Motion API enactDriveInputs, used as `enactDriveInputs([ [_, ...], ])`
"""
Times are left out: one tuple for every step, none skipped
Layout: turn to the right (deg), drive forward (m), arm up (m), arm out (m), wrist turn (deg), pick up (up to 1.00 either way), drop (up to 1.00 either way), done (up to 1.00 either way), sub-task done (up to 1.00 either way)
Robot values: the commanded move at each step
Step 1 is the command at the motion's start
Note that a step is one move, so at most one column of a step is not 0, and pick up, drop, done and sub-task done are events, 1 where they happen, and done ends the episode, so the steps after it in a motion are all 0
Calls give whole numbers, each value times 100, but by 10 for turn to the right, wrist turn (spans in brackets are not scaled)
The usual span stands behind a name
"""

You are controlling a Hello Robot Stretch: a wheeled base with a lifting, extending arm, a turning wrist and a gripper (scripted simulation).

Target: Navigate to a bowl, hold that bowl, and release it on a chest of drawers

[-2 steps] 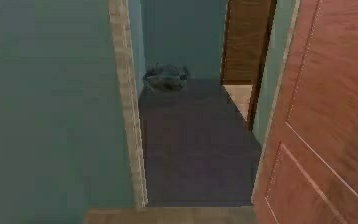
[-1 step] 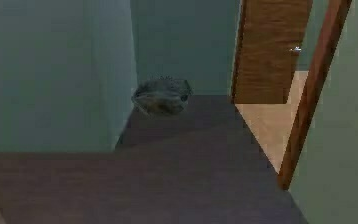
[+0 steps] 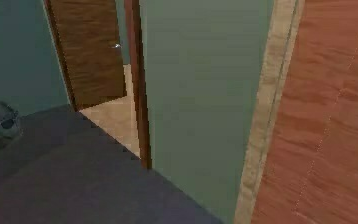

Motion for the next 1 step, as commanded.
enactDriveInputs([
  [420, 0, 0, 0, 0, 0, 0, 0, 0],
])
